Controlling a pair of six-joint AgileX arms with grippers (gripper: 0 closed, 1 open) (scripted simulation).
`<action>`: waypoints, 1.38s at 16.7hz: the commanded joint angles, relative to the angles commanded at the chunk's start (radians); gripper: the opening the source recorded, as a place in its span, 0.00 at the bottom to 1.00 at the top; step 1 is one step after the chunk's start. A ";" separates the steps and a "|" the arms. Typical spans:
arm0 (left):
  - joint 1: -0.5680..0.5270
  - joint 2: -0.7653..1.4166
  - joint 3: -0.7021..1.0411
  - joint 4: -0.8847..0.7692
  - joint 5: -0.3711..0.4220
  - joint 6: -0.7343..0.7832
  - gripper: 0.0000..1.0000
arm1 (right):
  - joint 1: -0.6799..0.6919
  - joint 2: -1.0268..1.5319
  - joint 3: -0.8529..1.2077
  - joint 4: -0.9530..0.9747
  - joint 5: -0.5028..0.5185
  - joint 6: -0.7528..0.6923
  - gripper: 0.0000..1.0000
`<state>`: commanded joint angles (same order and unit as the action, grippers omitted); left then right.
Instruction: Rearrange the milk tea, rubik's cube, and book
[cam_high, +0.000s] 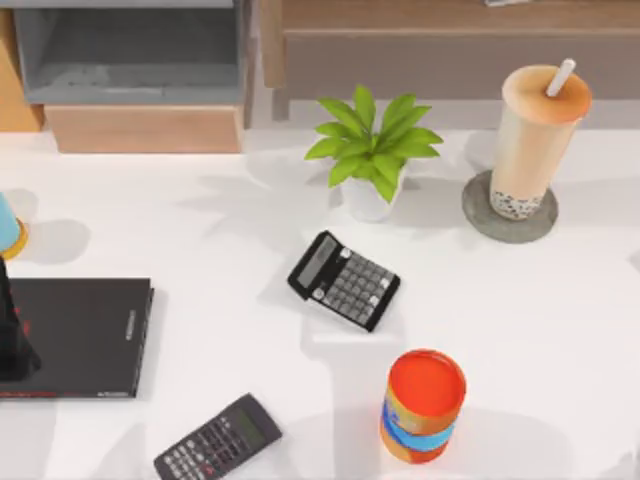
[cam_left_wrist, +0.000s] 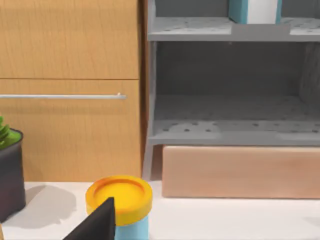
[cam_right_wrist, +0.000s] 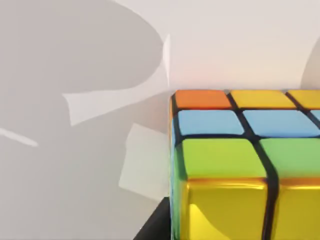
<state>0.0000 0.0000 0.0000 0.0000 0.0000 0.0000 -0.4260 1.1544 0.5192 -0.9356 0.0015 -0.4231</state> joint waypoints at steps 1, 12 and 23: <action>0.000 0.000 0.000 0.000 0.000 0.000 1.00 | 0.000 0.000 0.000 0.000 0.000 0.000 0.00; 0.000 0.000 0.000 0.000 0.000 0.000 1.00 | -0.003 -0.051 0.100 -0.148 0.001 -0.002 0.00; 0.000 0.000 0.000 0.000 0.000 0.000 1.00 | 0.258 0.058 0.350 0.153 0.043 0.120 0.00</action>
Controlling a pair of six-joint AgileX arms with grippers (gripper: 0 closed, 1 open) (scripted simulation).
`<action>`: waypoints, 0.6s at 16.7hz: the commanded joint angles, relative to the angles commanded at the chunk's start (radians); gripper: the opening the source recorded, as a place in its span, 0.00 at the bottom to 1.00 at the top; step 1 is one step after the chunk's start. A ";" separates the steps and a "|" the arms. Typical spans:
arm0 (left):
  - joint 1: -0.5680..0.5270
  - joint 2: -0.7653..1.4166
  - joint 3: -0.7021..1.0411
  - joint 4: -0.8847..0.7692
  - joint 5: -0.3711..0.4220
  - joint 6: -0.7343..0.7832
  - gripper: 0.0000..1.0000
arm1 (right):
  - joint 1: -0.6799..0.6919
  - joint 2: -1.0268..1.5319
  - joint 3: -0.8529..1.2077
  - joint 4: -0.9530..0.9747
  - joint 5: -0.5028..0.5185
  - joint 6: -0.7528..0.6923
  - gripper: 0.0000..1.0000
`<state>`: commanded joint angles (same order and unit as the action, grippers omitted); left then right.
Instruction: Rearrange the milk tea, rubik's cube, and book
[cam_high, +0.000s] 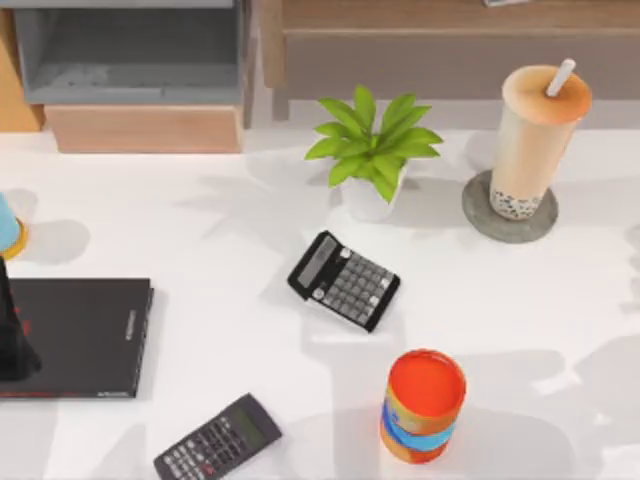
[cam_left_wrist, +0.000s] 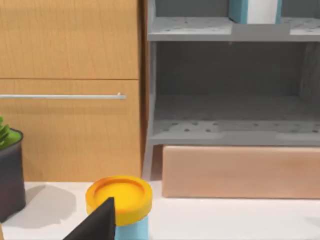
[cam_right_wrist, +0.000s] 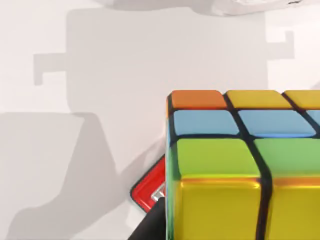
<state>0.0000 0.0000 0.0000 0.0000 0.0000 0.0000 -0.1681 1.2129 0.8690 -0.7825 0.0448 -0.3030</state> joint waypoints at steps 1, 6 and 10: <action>0.000 0.000 0.000 0.000 0.000 0.000 1.00 | 0.054 0.034 0.056 0.083 0.019 0.026 0.00; 0.000 0.000 0.000 0.000 0.000 0.000 1.00 | 0.305 0.205 0.338 0.538 0.134 0.162 0.00; 0.000 0.000 0.000 0.000 0.000 0.000 1.00 | 0.435 0.307 0.507 0.777 0.231 0.253 0.00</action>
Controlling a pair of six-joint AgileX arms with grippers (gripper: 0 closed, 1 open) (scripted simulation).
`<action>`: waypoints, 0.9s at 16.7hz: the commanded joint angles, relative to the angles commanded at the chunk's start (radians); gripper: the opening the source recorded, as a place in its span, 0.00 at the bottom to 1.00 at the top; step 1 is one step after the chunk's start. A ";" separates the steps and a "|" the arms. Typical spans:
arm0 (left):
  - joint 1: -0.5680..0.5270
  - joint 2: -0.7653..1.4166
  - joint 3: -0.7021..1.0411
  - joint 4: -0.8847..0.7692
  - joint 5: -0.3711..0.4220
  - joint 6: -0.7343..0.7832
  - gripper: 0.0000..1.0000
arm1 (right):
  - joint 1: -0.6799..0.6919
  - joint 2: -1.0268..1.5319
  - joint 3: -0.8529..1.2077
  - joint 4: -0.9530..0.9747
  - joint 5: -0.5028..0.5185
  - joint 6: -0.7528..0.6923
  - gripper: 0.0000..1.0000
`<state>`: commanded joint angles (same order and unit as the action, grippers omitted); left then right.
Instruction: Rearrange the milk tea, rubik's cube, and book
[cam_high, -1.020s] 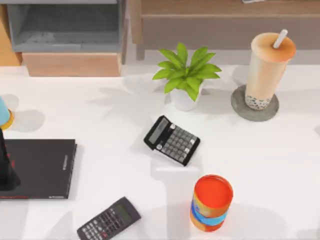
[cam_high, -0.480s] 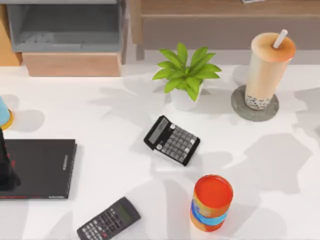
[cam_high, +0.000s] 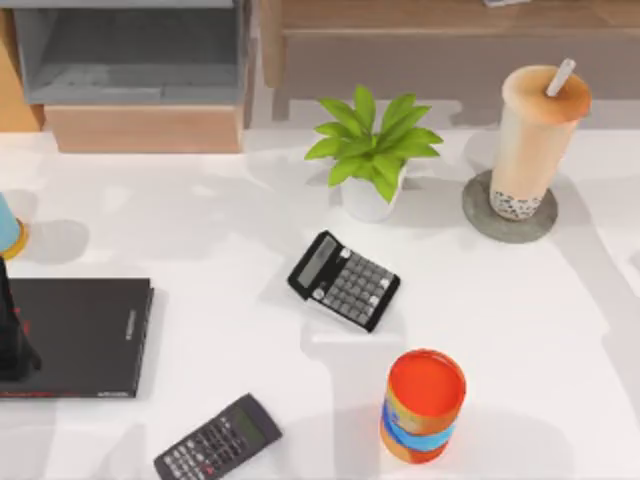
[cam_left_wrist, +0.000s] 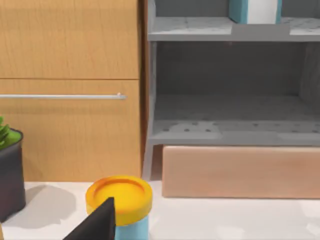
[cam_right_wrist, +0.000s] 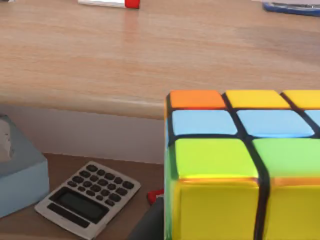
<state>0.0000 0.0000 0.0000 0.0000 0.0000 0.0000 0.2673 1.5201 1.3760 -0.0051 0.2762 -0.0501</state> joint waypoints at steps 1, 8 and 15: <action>0.000 0.000 0.000 0.000 0.000 0.000 1.00 | 0.021 0.019 0.030 0.034 0.021 0.018 0.00; 0.000 0.000 0.000 0.000 0.000 0.000 1.00 | 0.064 0.066 0.100 0.112 0.083 0.067 0.00; 0.000 0.000 0.000 0.000 0.000 0.000 1.00 | 0.025 0.124 0.208 0.111 0.055 0.062 0.00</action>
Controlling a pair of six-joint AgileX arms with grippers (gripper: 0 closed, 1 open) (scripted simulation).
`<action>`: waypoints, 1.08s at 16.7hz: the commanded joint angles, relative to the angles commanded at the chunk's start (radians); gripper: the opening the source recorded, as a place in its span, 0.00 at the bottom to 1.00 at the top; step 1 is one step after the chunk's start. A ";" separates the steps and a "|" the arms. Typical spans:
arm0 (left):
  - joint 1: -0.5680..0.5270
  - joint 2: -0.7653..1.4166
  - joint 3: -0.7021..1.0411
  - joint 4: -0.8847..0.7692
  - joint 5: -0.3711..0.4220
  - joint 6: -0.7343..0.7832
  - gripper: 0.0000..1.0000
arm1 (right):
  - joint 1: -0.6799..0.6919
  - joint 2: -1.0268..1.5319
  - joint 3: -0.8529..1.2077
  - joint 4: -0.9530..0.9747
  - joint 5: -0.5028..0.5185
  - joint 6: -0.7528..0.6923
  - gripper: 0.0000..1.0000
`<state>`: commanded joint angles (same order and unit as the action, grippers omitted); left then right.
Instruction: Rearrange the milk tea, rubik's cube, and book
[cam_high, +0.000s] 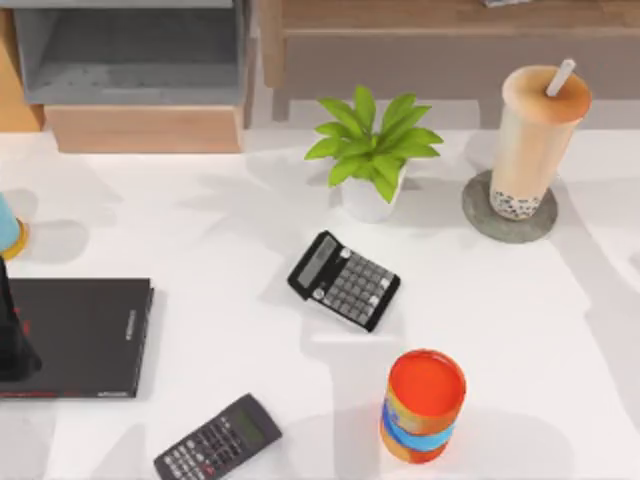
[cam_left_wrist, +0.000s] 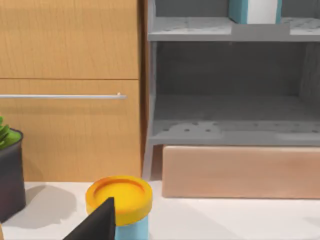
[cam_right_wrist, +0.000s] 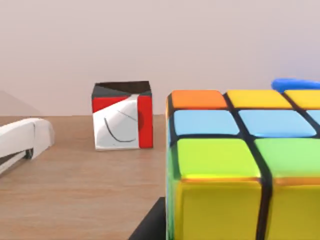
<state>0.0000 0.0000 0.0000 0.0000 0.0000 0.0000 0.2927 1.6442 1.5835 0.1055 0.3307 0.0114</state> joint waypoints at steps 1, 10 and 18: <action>0.000 0.000 0.000 0.000 0.000 0.000 1.00 | -0.009 0.033 0.044 -0.002 -0.008 -0.001 0.00; 0.000 0.000 0.000 0.000 0.000 0.000 1.00 | -0.041 0.325 0.359 -0.079 -0.045 0.003 0.00; 0.000 0.000 0.000 0.000 0.000 0.000 1.00 | -0.041 0.327 0.360 -0.080 -0.045 0.003 0.30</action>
<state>0.0000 0.0000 0.0000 0.0000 0.0000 0.0000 0.2519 1.9713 1.9437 0.0256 0.2856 0.0148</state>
